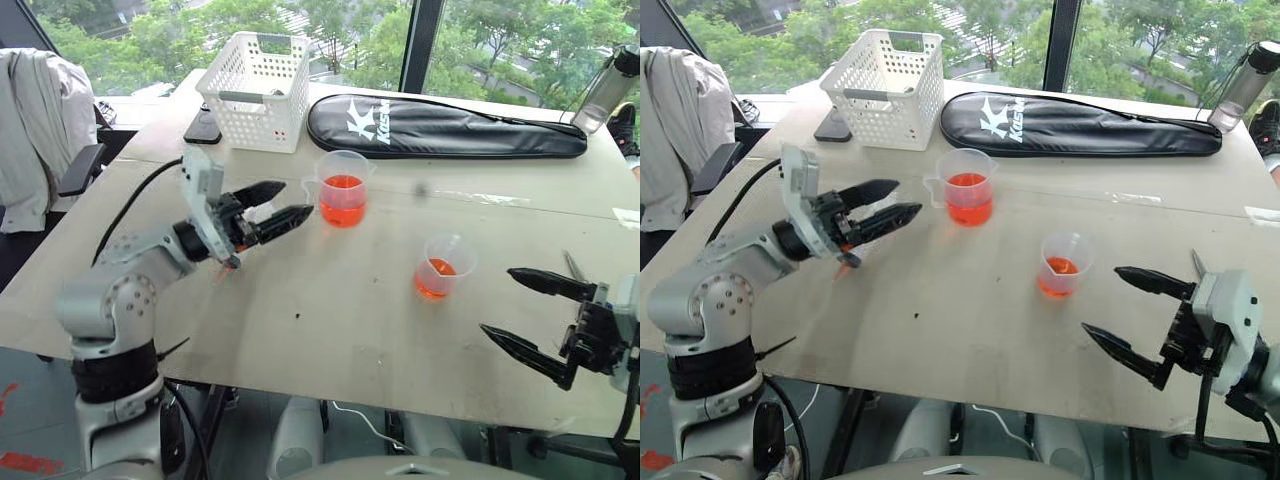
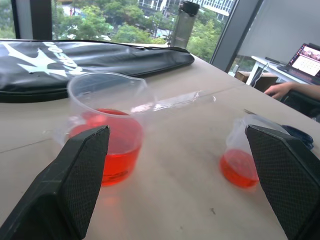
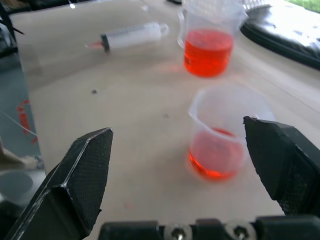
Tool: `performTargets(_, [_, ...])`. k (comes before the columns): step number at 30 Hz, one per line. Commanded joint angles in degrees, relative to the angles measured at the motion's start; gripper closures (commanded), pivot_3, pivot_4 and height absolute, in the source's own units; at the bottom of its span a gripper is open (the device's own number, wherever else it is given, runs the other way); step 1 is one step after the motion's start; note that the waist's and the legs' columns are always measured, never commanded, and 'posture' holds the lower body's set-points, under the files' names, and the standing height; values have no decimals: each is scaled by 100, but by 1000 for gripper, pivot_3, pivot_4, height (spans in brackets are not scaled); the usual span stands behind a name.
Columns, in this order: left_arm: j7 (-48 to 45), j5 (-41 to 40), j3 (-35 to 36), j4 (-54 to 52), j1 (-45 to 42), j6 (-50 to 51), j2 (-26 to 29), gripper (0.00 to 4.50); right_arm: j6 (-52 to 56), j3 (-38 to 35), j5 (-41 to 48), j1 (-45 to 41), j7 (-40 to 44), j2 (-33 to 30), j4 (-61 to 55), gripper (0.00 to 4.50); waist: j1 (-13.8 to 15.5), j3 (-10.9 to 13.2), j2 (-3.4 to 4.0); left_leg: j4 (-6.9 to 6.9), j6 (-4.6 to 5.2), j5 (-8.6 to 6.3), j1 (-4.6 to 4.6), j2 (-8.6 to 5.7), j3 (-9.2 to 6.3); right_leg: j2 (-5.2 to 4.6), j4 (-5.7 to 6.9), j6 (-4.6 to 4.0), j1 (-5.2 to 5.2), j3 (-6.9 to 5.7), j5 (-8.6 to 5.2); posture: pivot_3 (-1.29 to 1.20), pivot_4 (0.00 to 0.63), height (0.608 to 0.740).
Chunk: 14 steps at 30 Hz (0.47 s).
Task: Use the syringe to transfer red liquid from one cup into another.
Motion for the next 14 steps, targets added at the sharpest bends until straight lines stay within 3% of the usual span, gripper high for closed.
performTargets(1, [-119, -20, 23, -521, 738, -472, 101, 75, -288, -568, -163, 404, 338, 171, 168, 0, 15, 0, 0, -1, 0, 0, 0, 0, -2, 1, 0, 0, 0, -2, 0, 0, 150, 724])
performTargets(9, [-676, 388, 220, -745, 2934, -1661, 485, 75, -708, -991, -614, 1325, 705, 718, 673, 0, 18, -26, 35, 1, -27, -17, 1, 10, 6, -22, -21, 19, -10, 0, -14, 0, 150, 724])
performTargets(14, [-918, 629, 207, -558, 3658, -2321, 601, 75, -879, -913, -841, 1548, 723, 915, 794, 0, 16, -38, 46, -24, -29, -20, 3, 15, -3, -71, -41, 20, -21, 1, -15, 0, 150, 724])
